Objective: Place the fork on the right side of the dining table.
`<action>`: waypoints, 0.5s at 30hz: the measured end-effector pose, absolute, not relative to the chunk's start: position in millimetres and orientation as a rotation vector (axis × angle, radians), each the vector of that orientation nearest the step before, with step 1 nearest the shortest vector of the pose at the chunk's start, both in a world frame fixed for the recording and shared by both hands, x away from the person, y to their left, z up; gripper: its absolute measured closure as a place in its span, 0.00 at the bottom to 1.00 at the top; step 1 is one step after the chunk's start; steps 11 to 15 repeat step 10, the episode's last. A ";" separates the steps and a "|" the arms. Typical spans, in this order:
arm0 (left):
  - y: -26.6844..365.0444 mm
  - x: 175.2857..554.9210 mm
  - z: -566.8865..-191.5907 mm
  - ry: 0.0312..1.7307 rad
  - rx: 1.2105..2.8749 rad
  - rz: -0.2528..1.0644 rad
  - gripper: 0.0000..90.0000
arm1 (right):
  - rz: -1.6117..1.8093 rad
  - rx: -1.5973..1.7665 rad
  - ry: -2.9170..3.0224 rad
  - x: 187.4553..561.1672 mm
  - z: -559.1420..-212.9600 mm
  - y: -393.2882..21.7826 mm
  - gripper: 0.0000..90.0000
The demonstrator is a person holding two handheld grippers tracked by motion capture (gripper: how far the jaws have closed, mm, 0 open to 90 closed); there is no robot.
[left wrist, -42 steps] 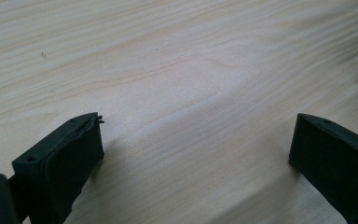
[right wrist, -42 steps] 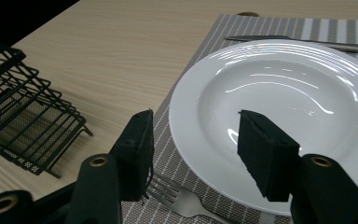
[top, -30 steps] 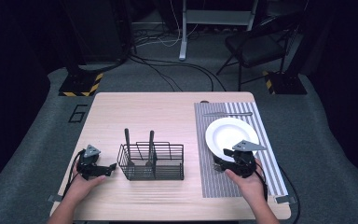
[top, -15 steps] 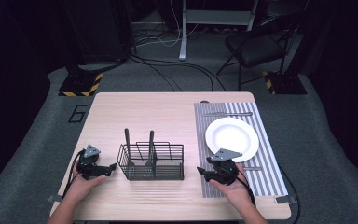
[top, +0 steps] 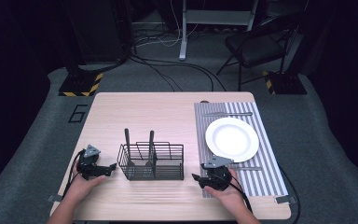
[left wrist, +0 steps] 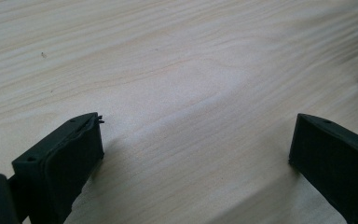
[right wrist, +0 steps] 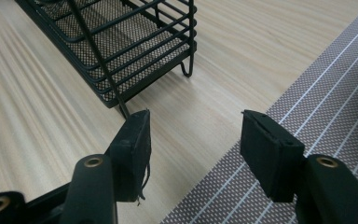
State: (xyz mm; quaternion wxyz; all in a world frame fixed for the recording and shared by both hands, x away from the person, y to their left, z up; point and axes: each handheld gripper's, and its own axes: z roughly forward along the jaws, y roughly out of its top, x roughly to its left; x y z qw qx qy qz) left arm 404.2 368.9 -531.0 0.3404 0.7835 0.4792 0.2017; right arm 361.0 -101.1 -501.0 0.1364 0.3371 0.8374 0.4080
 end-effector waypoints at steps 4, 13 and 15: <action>368.9 404.2 -531.0 1.247 2.039 0.524 0.03 | 1.164 0.949 2.431 359.2 -505.6 -99.6 0.47; 368.9 404.2 -530.9 1.247 2.039 0.524 0.03 | 1.146 0.917 2.448 358.6 -511.0 -97.4 0.46; 368.9 404.2 -530.9 1.247 2.039 0.524 0.03 | 1.146 0.917 2.448 358.6 -511.0 -97.4 0.46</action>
